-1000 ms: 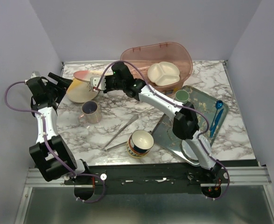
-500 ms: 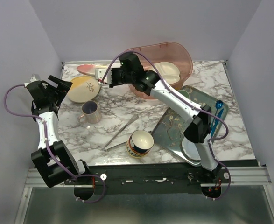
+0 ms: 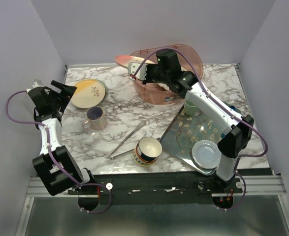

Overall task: Place the mixed dishes into the plastic bin
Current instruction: Place the plate in the plastic bin.

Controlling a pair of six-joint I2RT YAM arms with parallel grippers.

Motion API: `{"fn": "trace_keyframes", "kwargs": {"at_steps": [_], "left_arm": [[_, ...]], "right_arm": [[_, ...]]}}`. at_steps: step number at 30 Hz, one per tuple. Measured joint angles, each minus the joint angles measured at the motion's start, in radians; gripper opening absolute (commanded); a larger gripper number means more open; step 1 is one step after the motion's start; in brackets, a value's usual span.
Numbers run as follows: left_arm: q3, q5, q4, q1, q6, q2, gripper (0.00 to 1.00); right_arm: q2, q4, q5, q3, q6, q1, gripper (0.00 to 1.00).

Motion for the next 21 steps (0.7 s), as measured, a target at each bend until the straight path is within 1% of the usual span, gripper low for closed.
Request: {"fn": "trace_keyframes", "kwargs": {"at_steps": [6,9,16,21], "left_arm": [[-0.016,0.016,0.026,0.01,-0.018,0.015,0.99],[-0.018,0.026,0.038,0.009,-0.026,0.021,0.99],[-0.019,0.033,0.049,0.01,-0.032,0.037,0.99],[-0.019,0.034,0.05,0.01,-0.033,0.041,0.99]], "right_arm": [[-0.02,0.016,0.071,-0.175,-0.025,-0.101,0.0],[-0.016,0.015,0.113,-0.214,-0.04,-0.147,0.0],[0.043,0.069,0.211,-0.195,-0.08,-0.206,0.0],[0.172,0.096,0.278,-0.124,-0.122,-0.232,0.0]]}}
